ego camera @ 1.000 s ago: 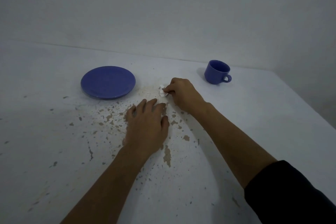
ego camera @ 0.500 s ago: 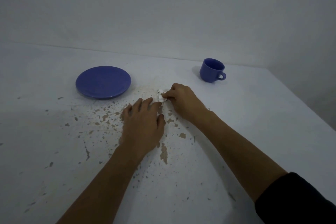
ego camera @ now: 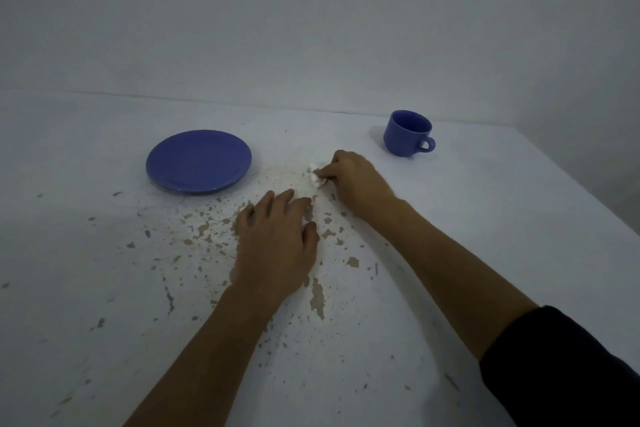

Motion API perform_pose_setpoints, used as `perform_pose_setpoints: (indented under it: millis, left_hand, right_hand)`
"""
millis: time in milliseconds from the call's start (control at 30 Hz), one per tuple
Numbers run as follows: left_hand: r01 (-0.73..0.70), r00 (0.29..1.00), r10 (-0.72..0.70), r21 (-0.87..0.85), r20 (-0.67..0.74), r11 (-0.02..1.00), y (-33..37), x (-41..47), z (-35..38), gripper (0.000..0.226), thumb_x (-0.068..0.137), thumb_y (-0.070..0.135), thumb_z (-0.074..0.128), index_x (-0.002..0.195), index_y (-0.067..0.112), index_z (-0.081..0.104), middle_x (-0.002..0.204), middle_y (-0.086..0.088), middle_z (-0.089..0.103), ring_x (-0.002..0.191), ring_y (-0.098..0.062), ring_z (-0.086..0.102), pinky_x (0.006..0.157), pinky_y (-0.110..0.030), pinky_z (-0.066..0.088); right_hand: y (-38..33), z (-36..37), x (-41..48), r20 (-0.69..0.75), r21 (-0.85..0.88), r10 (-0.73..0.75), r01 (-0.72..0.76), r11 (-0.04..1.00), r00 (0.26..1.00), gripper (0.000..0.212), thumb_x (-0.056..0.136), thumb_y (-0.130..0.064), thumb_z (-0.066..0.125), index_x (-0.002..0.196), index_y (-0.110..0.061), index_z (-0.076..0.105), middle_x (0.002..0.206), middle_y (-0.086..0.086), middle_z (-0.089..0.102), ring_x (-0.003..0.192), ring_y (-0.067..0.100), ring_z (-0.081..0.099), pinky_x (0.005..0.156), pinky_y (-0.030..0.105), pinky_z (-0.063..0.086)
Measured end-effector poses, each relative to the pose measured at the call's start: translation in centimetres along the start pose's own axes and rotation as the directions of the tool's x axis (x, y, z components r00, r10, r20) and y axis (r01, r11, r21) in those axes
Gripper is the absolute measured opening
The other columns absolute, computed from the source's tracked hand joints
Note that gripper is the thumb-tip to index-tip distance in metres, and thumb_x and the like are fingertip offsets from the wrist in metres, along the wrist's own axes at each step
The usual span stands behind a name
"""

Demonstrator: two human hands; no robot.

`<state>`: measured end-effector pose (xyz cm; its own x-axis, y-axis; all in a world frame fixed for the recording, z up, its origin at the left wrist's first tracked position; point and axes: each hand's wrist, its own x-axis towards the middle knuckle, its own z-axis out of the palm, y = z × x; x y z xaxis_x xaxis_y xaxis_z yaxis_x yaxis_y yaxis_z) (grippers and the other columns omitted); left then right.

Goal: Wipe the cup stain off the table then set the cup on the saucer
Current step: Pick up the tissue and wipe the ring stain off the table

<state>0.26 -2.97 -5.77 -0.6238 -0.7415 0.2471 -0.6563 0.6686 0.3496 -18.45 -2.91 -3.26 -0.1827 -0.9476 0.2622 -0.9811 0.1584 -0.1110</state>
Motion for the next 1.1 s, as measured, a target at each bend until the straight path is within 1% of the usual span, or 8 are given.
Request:
perform_pose_setpoints:
  millis: [167,233,433,567,700,867,1000,1100]
  left_hand:
    - [0.007,1.000,-0.007,-0.012,-0.029,1.000,-0.1,0.0,0.2,0.045,0.094,0.039,0.035,0.137,0.029,0.042,0.150,0.001,0.038,0.141,-0.022,0.026,0.113,-0.048,0.013]
    - [0.012,0.999,-0.013,-0.013,-0.046,1.000,0.0,0.1,0.2,0.044,0.093,0.040,0.036,0.134,0.029,0.045,0.148,0.001,0.041,0.139,-0.021,0.030,0.112,-0.048,0.015]
    - [0.008,0.998,-0.007,0.004,-0.058,1.000,-0.1,0.3,0.2,0.042,0.090,0.041,0.035,0.128,0.029,0.050,0.142,0.001,0.047,0.133,-0.020,0.037,0.109,-0.048,0.021]
    - [0.002,1.000,-0.002,-0.002,-0.022,1.000,0.0,0.2,-0.1,0.043,0.093,0.041,0.035,0.132,0.028,0.047,0.146,0.001,0.043,0.136,-0.020,0.034,0.111,-0.048,0.019]
    - [-0.001,1.000,0.001,-0.012,-0.002,1.000,-0.2,0.0,-0.3,0.045,0.095,0.041,0.036,0.138,0.028,0.041,0.152,0.003,0.035,0.141,-0.019,0.025,0.114,-0.047,0.013]
    - [-0.008,1.000,0.007,-0.024,-0.031,1.000,-0.2,-0.1,-0.3,0.044,0.094,0.040,0.038,0.135,0.028,0.045,0.149,0.003,0.039,0.139,-0.018,0.028,0.112,-0.046,0.014]
    - [-0.010,0.998,0.008,-0.041,-0.060,0.999,0.2,-0.1,-0.4,0.041,0.093,0.038,0.041,0.131,0.025,0.049,0.144,0.001,0.045,0.134,-0.019,0.035,0.110,-0.046,0.018]
    - [-0.002,1.000,0.000,-0.048,-0.030,0.999,0.2,-0.2,-0.6,0.046,0.094,0.039,0.038,0.137,0.022,0.041,0.147,0.001,0.041,0.137,-0.020,0.030,0.112,-0.045,0.014]
  right_hand:
    - [2.4,0.2,5.3,-0.024,0.056,0.288,-0.286,0.956,0.957,0.018,0.090,-0.011,0.060,0.102,-0.006,0.072,0.098,0.011,0.070,0.087,0.021,0.065,0.084,0.026,0.049]
    - [1.3,1.1,6.9,-0.051,0.076,0.312,-0.308,0.948,0.949,0.014,0.089,-0.007,0.060,0.092,-0.003,0.073,0.092,0.013,0.071,0.079,0.019,0.063,0.074,0.024,0.047]
    - [-3.1,3.0,5.0,-0.109,0.157,0.152,-0.134,0.978,0.982,0.016,0.087,-0.009,0.063,0.096,-0.004,0.075,0.089,0.015,0.065,0.086,0.028,0.061,0.066,0.025,0.033]
    - [-2.9,1.1,2.1,-0.006,0.181,-0.068,0.068,0.981,0.998,0.022,0.086,-0.012,0.066,0.106,-0.009,0.073,0.094,0.018,0.068,0.086,0.030,0.061,0.073,0.032,0.044]
    - [0.9,-0.9,1.9,0.006,0.136,0.083,-0.083,0.987,0.997,0.025,0.092,-0.010,0.057,0.114,-0.010,0.069,0.105,0.014,0.070,0.095,0.026,0.063,0.089,0.030,0.048]
    - [3.2,-0.7,0.6,-0.053,0.083,0.247,-0.242,0.967,0.968,0.030,0.093,-0.003,0.053,0.117,-0.011,0.068,0.106,0.012,0.068,0.093,0.023,0.062,0.084,0.026,0.047]
    - [-0.5,0.2,-0.7,-0.044,0.074,0.093,-0.089,0.993,0.995,0.029,0.092,-0.005,0.056,0.117,-0.012,0.069,0.101,0.012,0.066,0.091,0.024,0.057,0.075,0.021,0.035]
    - [-0.5,-0.7,-0.8,0.019,0.083,-0.005,0.003,0.997,1.000,0.028,0.093,-0.009,0.056,0.118,-0.012,0.068,0.103,0.011,0.066,0.094,0.025,0.059,0.079,0.024,0.040]
